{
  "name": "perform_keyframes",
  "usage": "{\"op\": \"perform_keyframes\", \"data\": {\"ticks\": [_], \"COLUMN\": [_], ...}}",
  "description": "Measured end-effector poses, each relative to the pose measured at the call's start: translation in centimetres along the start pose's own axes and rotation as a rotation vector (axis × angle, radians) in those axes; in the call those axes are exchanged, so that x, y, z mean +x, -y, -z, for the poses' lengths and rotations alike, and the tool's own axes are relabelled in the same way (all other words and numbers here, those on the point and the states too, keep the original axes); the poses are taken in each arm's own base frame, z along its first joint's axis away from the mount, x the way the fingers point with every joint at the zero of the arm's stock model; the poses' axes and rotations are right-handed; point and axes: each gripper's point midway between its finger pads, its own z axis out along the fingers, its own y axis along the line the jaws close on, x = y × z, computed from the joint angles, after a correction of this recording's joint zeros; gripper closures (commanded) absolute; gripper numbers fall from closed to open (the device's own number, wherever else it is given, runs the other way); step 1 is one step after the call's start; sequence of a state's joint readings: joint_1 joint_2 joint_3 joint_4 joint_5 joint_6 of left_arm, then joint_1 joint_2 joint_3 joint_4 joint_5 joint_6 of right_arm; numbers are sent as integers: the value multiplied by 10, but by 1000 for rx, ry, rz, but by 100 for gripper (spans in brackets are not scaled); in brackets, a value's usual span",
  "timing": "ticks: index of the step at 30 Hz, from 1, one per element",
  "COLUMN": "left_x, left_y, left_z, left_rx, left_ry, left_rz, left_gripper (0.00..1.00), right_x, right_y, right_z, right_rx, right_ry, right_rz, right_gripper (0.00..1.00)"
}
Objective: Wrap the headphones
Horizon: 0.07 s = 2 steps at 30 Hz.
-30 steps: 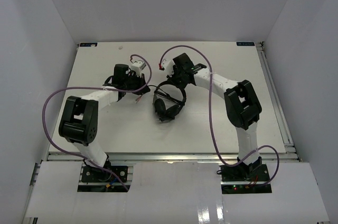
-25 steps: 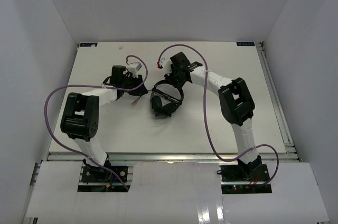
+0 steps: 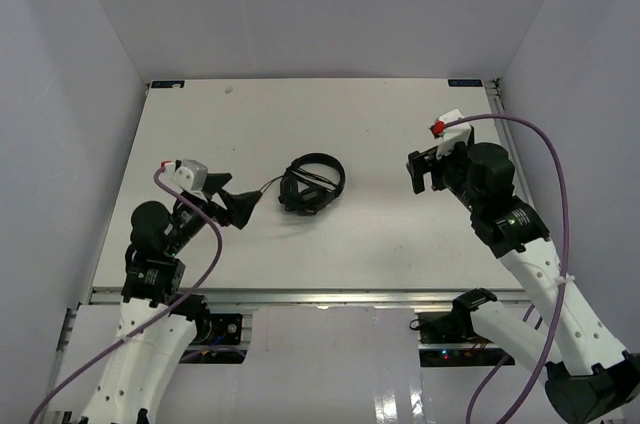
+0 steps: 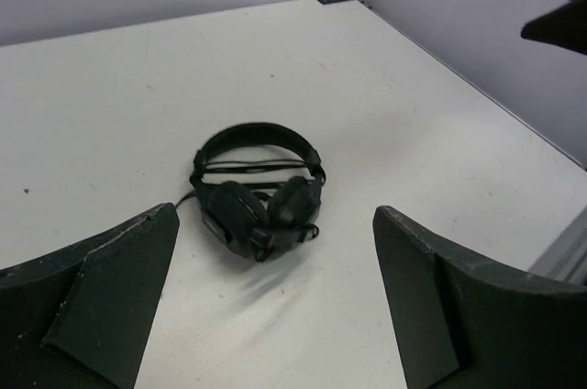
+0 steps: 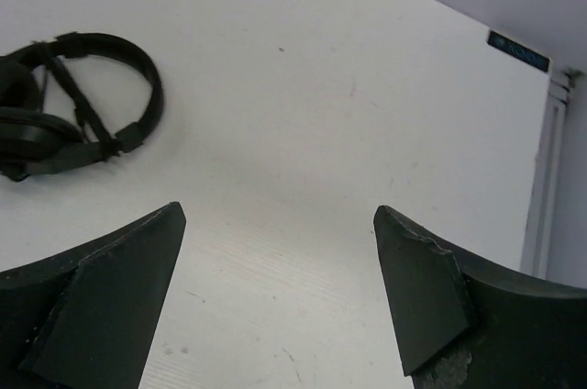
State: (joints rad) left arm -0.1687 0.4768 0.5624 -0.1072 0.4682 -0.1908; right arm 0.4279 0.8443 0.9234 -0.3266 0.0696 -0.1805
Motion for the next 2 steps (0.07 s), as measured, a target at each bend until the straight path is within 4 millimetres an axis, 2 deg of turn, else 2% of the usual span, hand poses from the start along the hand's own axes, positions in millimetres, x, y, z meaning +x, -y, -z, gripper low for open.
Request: {"op": "perform_keyframes", "data": {"ticks": [2], "left_x": [12], "left_y": [7], "left_z": [11], "left_rx": [18], "left_ry": [-8], "left_rz": [3], "left_gripper": [2], "right_x": [13], "right_y": [16], "right_z": [3], "right_rx": [69], "right_ry": [-24], "right_rz": [-28], "right_gripper": [10]}}
